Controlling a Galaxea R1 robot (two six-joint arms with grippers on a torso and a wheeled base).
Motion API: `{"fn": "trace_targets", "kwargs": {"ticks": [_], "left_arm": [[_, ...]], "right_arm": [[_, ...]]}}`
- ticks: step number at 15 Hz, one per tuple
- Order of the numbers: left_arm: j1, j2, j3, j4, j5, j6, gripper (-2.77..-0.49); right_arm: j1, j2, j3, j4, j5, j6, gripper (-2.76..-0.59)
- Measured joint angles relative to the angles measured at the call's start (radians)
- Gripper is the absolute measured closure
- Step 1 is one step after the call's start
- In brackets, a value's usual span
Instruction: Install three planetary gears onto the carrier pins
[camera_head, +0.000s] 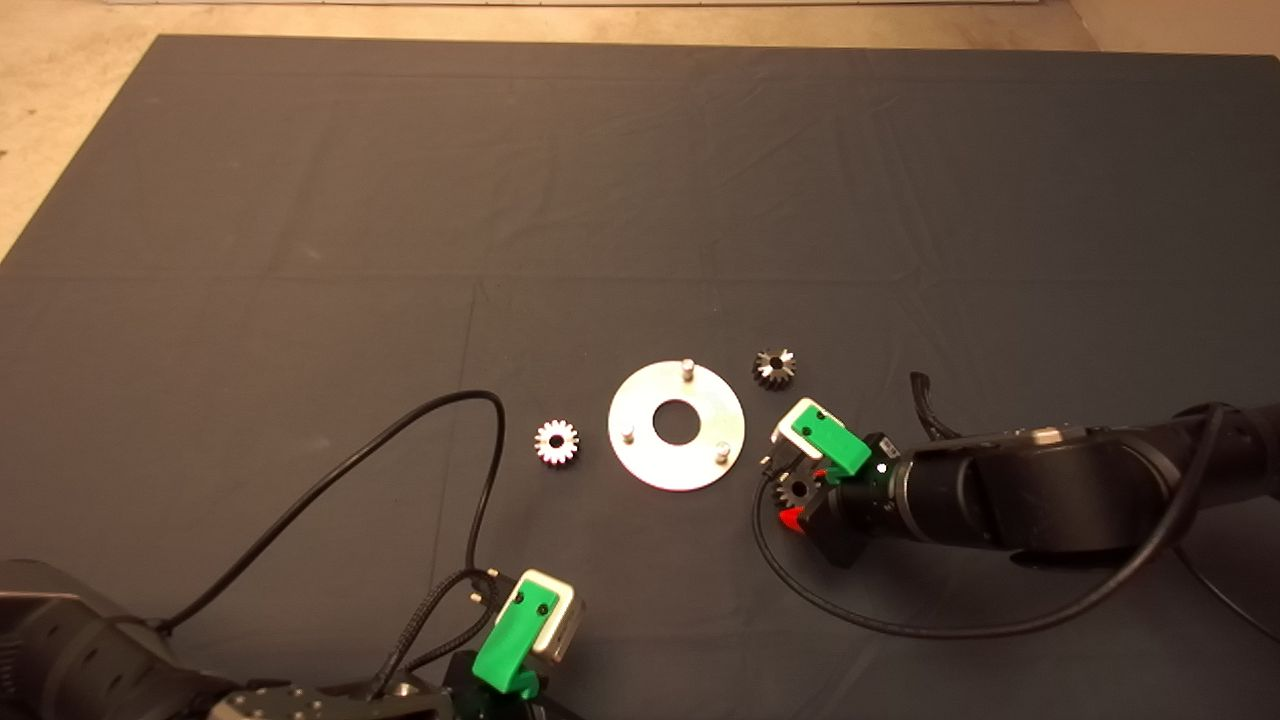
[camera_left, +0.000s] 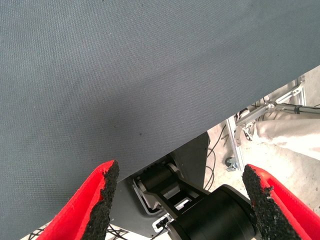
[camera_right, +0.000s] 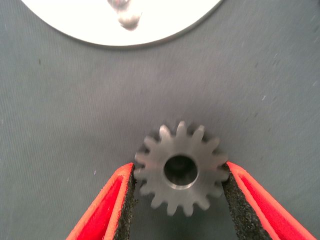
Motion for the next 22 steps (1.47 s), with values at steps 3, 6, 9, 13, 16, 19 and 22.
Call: {"fn": "trace_targets", "kwargs": {"ticks": [3, 6, 9, 13, 16, 19, 22], "left_arm": [[0.0, 0.0, 0.0, 0.0, 0.0, 0.0, -1.75], [0.0, 0.0, 0.0, 0.0, 0.0, 0.0, -1.75], [0.0, 0.0, 0.0, 0.0, 0.0, 0.0, -1.75], [0.0, 0.0, 0.0, 0.0, 0.0, 0.0, -1.75], [-0.006, -0.001, 0.0, 0.0, 0.0, 0.0, -1.75], [-0.005, -0.003, 0.0, -0.001, 0.0, 0.0, -1.75], [-0.005, -0.003, 0.0, -0.001, 0.0, 0.0, -1.75]], "right_arm": [[-0.001, 0.0, 0.0, -0.002, 0.0, 0.0, -1.17], [-0.003, -0.001, 0.0, -0.007, 0.001, 0.0, -1.17], [-0.008, -0.001, 0.0, -0.012, 0.0, -0.001, -1.14], [-0.008, 0.0, 0.002, -0.015, -0.002, -0.001, -1.1], [-0.008, 0.0, 0.004, -0.015, -0.003, -0.001, -1.07], [-0.008, 0.0, 0.014, -0.013, -0.003, -0.001, -1.01], [0.018, 0.002, 0.017, -0.011, -0.002, -0.001, -0.99]]}}
